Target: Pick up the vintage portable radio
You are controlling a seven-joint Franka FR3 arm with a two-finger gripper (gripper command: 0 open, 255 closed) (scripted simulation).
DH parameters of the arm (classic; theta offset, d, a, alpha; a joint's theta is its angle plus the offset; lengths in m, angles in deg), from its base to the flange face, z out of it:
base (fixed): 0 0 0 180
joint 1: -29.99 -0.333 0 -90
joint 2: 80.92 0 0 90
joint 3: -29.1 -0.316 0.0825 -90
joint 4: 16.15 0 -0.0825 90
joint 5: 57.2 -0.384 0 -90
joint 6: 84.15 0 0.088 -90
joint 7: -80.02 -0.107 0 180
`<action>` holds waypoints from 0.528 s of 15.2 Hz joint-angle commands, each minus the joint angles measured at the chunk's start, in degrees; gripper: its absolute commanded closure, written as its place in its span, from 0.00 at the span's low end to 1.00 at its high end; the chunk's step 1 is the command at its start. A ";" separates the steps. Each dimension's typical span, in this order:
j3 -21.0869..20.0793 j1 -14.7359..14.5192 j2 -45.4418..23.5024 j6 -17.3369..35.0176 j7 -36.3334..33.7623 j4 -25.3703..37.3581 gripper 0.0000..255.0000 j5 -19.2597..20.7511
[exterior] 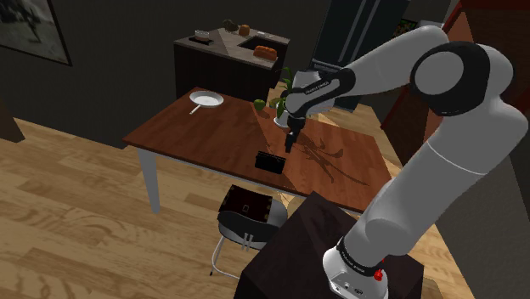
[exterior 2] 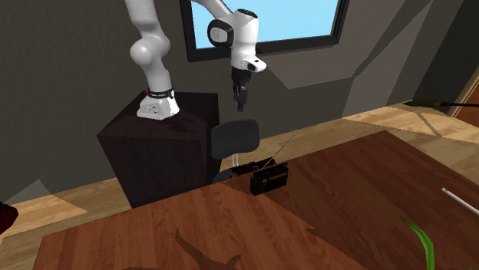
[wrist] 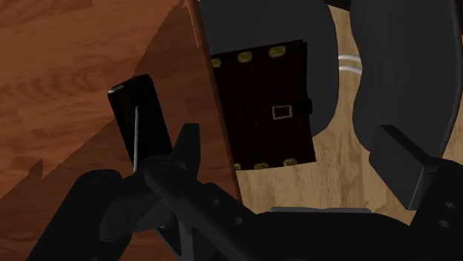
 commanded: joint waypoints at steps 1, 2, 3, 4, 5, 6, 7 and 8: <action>0.74 0.48 -5.20 2.51 3.79 2.82 0.00 -2.26; 0.76 0.83 -7.66 3.55 5.46 4.22 0.00 -3.48; 0.67 1.28 -10.11 4.49 7.11 5.70 0.00 -4.73; 0.49 1.79 -12.54 5.34 8.73 7.26 0.00 -5.98; 0.21 2.39 -14.95 6.08 10.30 8.90 0.00 -7.20; -0.18 3.08 -17.33 6.74 11.79 10.62 0.00 -8.36; -0.66 3.85 -19.68 7.30 13.20 12.41 0.00 -9.44; -1.17 4.64 -22.01 7.78 14.53 14.28 0.00 -10.44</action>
